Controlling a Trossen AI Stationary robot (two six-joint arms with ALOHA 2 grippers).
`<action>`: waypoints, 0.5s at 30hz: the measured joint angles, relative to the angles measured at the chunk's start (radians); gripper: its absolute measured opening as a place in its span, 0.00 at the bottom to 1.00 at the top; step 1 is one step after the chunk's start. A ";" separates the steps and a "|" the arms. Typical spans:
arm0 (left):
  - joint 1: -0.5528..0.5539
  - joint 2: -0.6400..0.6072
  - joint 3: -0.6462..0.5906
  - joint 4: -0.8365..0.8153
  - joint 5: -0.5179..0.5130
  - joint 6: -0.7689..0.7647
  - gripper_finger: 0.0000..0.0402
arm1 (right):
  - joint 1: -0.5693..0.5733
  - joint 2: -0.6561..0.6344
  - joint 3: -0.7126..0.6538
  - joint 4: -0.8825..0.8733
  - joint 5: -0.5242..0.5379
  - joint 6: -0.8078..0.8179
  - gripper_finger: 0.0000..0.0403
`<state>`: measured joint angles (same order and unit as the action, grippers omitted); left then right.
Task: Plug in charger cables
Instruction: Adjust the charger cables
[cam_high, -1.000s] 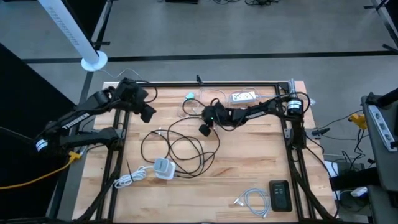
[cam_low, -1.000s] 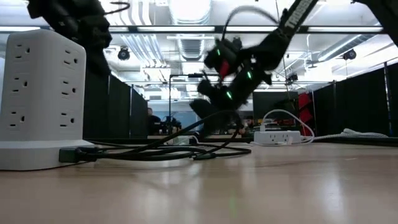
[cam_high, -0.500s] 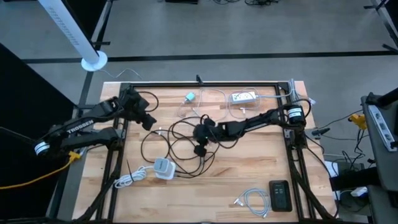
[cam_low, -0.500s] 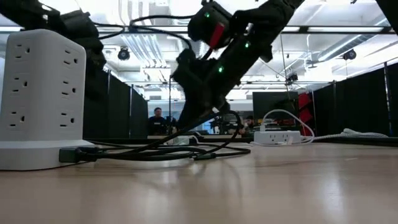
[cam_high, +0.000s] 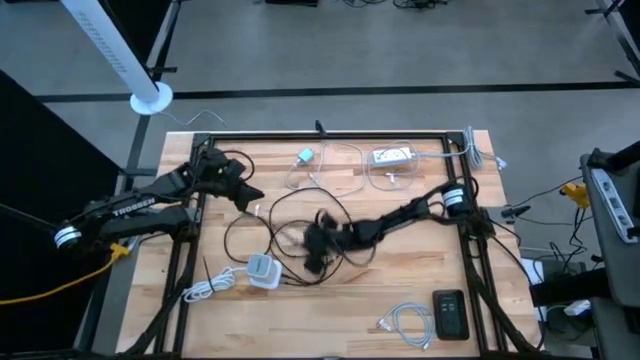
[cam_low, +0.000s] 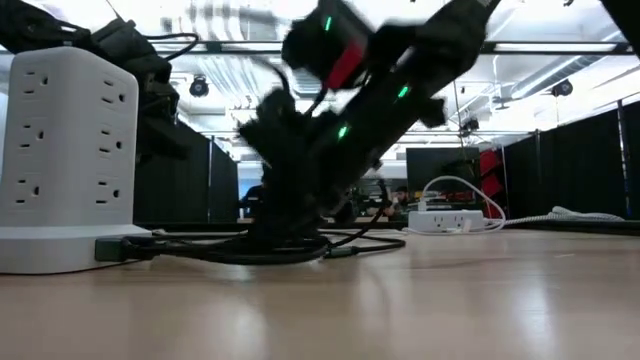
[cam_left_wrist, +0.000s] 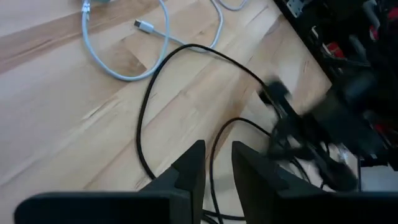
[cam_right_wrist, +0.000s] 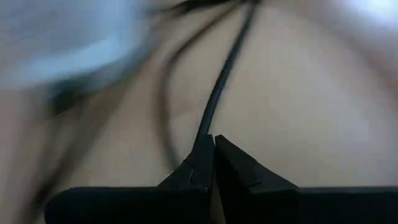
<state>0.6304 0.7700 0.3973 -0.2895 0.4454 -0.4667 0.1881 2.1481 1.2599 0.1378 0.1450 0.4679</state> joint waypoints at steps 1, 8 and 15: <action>0.000 0.001 0.000 0.002 0.000 0.007 0.16 | 0.022 -0.004 0.006 -0.004 -0.048 0.000 0.00; 0.000 0.003 0.000 0.009 0.000 0.041 0.16 | 0.119 -0.007 0.043 -0.029 -0.284 0.084 0.00; 0.000 0.001 0.000 0.006 0.013 0.039 0.16 | 0.155 -0.133 0.045 -0.192 -0.034 0.082 0.00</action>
<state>0.6305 0.7709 0.3973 -0.2835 0.4580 -0.4274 0.3431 2.0149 1.3045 -0.0539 0.1108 0.5496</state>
